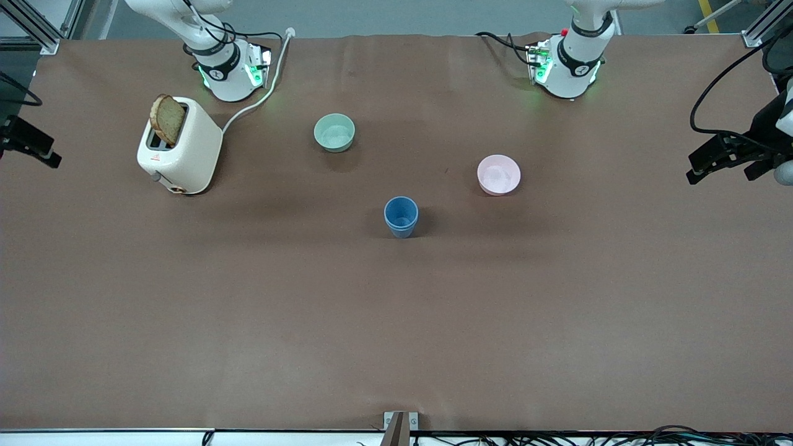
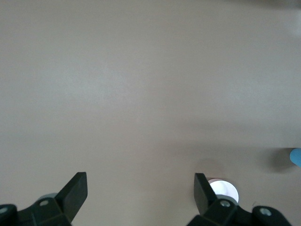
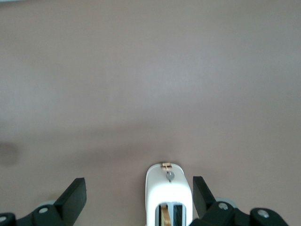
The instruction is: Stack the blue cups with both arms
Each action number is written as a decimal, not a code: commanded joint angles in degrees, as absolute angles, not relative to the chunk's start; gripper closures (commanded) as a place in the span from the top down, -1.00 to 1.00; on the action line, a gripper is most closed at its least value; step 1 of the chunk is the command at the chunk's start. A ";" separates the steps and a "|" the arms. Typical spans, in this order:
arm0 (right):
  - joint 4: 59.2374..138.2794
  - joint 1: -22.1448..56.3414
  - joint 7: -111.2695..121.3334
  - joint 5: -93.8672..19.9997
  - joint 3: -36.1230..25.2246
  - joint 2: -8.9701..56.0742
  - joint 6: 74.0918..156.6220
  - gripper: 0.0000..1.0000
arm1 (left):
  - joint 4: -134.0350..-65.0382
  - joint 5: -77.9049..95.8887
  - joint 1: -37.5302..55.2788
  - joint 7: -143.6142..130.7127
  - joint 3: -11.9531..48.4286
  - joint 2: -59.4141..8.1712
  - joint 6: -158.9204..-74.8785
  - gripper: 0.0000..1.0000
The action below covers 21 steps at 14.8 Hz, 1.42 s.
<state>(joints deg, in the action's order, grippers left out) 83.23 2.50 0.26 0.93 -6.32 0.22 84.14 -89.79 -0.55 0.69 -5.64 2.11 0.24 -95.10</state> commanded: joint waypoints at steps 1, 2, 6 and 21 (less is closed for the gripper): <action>83.49 1.67 3.60 1.76 -5.36 -0.52 81.21 1.00 | -89.03 0.00 0.35 -5.80 2.46 0.62 -93.87 1.00; 84.45 1.76 4.04 1.76 -5.27 -1.40 81.30 1.00 | -89.03 0.00 0.35 -5.80 2.46 0.62 -93.87 1.00; 86.40 1.84 4.22 1.76 -5.27 -2.37 82.35 1.00 | -89.03 0.00 0.35 -5.80 2.46 0.62 -93.87 1.00; 86.31 1.58 4.13 1.14 -5.27 -1.23 86.40 1.00 | -89.03 0.09 0.26 -5.27 2.46 0.53 -93.87 1.00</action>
<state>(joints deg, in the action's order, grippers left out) 85.14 2.47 3.70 0.93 -6.11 -0.33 85.65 -89.79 -0.55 0.68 -5.64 2.11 0.24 -95.06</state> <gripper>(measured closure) 0.000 0.000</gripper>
